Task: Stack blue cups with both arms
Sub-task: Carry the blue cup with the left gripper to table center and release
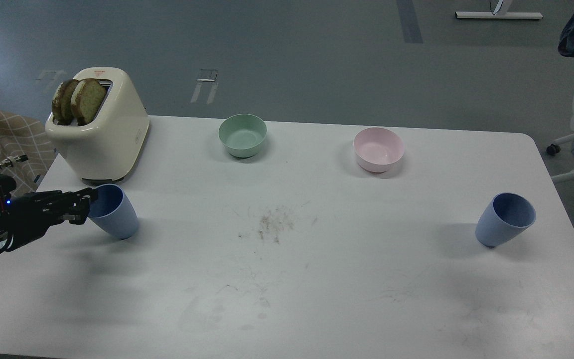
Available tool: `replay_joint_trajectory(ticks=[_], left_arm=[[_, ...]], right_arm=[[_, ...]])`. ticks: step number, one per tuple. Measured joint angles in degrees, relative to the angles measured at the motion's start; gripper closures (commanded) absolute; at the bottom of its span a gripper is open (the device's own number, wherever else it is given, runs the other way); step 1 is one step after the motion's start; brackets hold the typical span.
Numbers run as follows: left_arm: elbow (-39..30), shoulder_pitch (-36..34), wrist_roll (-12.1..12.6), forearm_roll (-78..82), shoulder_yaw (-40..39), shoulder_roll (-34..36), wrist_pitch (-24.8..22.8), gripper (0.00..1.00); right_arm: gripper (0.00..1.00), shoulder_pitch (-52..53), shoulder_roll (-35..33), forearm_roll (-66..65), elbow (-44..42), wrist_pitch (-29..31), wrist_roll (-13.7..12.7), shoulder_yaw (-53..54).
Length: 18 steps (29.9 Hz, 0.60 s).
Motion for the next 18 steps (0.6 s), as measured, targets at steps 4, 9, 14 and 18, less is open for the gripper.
replay_joint_trajectory(ticks=[4,9,14,18], left_arm=[[-0.2,-0.7,-0.3,0.2,0.0,0.4,-0.1,1.00],[-1.5,-4.6,-1.0,0.2,-0.1,1.5,-0.8,1.00],[-4.7,-11.8,-1.2,0.4,-0.1,3.0,-5.1,1.00],[-6.5,-19.4,-0.9,1.0,0.3,-0.5,-11.2,1.00]], right_arm=[[0.00,-0.1,0.0,0.0,-0.2,0.0,0.0,0.1],[0.00,-0.5,0.0,0.0,-0.3,0.0,0.0,0.4],[0.00,-1.5,0.0,0.0,-0.3,0.0,0.0,1.5],[0.00,-2.4,0.0,0.1,-0.3,0.0,0.0,3.1]])
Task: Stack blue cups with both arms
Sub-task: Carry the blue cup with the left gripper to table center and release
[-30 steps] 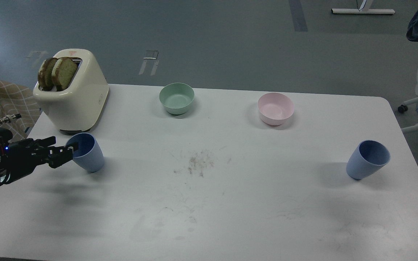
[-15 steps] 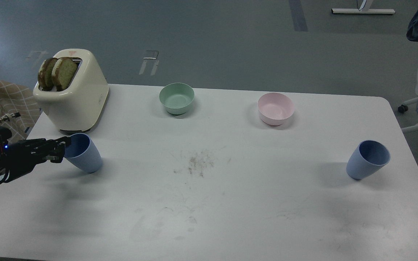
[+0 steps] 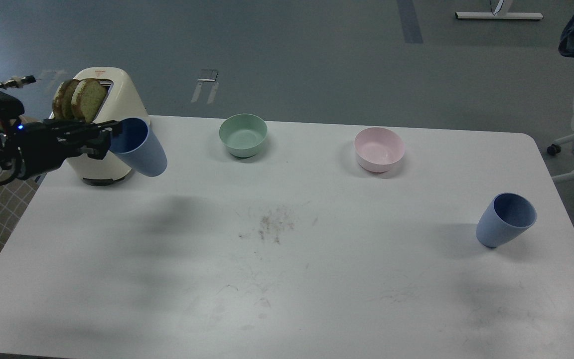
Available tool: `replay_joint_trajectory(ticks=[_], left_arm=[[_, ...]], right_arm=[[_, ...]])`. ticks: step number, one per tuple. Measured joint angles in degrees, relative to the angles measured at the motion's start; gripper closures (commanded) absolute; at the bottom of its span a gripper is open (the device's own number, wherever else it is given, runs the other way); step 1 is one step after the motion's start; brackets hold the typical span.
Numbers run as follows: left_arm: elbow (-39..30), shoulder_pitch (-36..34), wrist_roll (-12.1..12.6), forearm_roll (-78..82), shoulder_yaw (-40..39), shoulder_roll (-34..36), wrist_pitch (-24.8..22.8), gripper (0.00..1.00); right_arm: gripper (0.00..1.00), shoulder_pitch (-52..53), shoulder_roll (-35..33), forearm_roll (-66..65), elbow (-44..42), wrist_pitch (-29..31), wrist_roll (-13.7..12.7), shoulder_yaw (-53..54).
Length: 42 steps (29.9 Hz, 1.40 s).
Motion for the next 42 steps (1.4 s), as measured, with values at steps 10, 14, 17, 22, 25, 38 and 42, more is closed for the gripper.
replay_joint_trajectory(ticks=[10,14,17,22,25,38,42], left_arm=[[0.7,-15.8,1.7,10.2,12.3,-18.8,-5.4,1.00],[1.6,-18.0,3.8,10.8,16.3,-23.0,-5.5,1.00],[2.9,-18.2,4.7,11.1,18.1,-25.6,-5.5,1.00],[5.7,-18.4,5.0,13.5,18.7,-30.1,-5.5,1.00],[9.0,-18.5,5.0,14.0,18.7,-32.5,-5.6,1.00],[13.7,-17.8,5.0,15.3,18.9,-35.4,-5.7,1.00],[13.8,-17.7,5.0,15.3,19.0,-35.7,-5.7,1.00]], right_arm=[[0.00,-2.6,-0.6,0.0,0.2,0.0,0.0,4.0],[0.00,-3.6,-0.6,0.0,0.2,0.0,0.0,5.0],[0.00,-4.3,-0.6,0.0,0.2,0.0,0.0,5.6],[0.00,-4.7,-0.6,0.0,0.2,0.0,0.0,6.0],[0.00,-4.7,-0.6,0.0,0.3,0.0,0.0,6.0],[0.00,-4.7,-0.2,0.2,0.2,0.0,0.0,5.8],[0.00,-4.8,-0.1,0.2,0.2,0.0,0.0,5.7]])
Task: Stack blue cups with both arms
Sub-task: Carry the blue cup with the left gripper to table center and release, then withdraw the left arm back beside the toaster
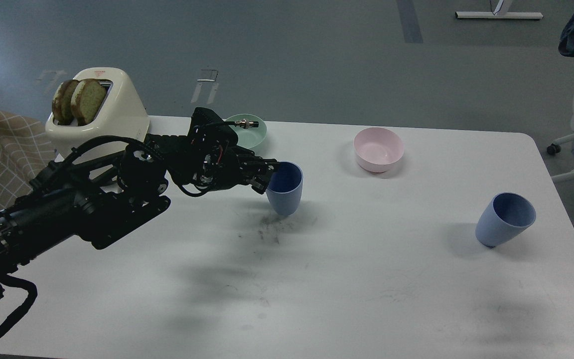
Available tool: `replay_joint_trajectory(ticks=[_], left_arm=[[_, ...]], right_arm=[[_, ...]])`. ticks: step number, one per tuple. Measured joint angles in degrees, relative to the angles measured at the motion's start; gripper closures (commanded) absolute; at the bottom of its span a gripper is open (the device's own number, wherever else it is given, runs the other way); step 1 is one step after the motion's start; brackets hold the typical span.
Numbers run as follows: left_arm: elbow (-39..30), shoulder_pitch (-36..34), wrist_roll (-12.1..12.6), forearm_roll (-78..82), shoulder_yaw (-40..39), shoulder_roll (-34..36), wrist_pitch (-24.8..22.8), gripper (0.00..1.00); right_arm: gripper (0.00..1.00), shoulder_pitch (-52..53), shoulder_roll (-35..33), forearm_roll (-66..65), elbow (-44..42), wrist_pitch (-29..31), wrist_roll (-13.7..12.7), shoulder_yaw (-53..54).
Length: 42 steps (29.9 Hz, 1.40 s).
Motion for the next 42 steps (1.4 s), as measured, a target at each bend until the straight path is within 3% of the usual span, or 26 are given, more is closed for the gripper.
replay_joint_trajectory(ticks=[10,11,12,17,21,29,32,42], left_arm=[[1.3,-0.1,0.1,-0.2,2.5,-1.9,0.1,1.00],[1.3,-0.1,0.1,-0.2,2.5,-2.0,0.1,0.98],[1.3,-0.1,0.2,-0.2,2.6,-2.2,0.1,0.89],[1.3,-0.3,0.2,-0.4,2.4,-2.4,0.1,0.74],[1.3,-0.6,0.2,-0.6,2.1,-2.1,0.2,0.29],[1.0,-2.1,-0.2,-3.2,1.2,-0.8,0.5,0.16],[0.9,-4.0,-0.4,-7.1,0.2,0.6,0.6,0.03],[1.2,-3.9,-0.8,-40.0,-15.0,6.2,3.8,0.02]], right_arm=[[0.00,0.0,0.0,0.0,-0.2,0.0,0.0,0.0],[0.00,0.0,0.0,0.0,-0.2,0.0,0.0,0.0],[0.00,0.0,0.0,0.0,-0.2,0.0,0.0,0.0],[0.00,0.0,0.0,0.0,-0.1,0.0,-0.1,-0.1],[0.00,0.0,0.0,0.0,0.0,0.0,-0.1,-0.1],[0.00,0.0,0.0,0.1,0.2,0.0,-0.1,-0.3],[0.00,0.0,0.0,0.1,0.3,0.0,-0.1,-0.3],[0.00,0.1,-4.3,-0.4,1.3,0.0,-0.6,-0.6]])
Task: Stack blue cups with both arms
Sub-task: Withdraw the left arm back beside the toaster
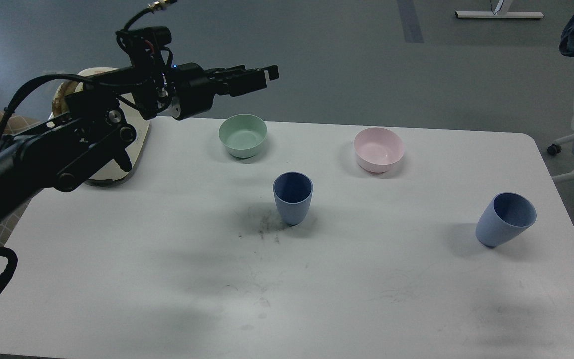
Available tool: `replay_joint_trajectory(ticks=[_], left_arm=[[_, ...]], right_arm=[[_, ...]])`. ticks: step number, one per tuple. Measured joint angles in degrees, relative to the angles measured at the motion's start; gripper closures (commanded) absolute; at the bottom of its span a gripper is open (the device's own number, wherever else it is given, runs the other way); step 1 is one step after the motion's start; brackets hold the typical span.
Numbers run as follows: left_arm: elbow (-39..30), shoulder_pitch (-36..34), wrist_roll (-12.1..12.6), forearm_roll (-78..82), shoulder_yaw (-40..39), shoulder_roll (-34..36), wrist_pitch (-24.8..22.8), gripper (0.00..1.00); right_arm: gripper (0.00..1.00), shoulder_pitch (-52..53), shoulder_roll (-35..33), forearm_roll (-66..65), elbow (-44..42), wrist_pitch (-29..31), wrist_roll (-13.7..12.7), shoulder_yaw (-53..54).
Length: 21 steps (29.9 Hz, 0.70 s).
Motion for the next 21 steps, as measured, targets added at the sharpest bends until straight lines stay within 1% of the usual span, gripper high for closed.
replay_joint_trajectory(ticks=[6,8,12,16,21], left_arm=[[-0.1,6.5,0.0,-20.6,-11.1,-0.3,3.1,0.02],[0.3,8.5,-0.1,-27.2,-15.4,-0.6,3.6,0.02],[2.1,11.0,0.0,-40.3,-22.0,-0.8,3.7,0.02],[3.2,11.8,0.3,-50.0,-24.5,-1.1,3.8,0.02],[3.4,13.6,0.1,-52.2,-26.8,-3.3,3.8,0.02]], right_arm=[[0.00,0.6,-5.6,-3.2,0.2,0.0,-0.1,-3.1],[0.00,1.0,-7.5,-6.4,0.6,0.0,-0.1,-3.9],[0.00,1.4,-8.6,-14.9,3.4,0.0,-0.1,-4.5],[0.00,1.1,-8.6,-28.8,8.5,0.0,-0.1,-4.6],[0.00,0.9,-8.8,-41.4,13.0,0.0,-0.1,-6.6]])
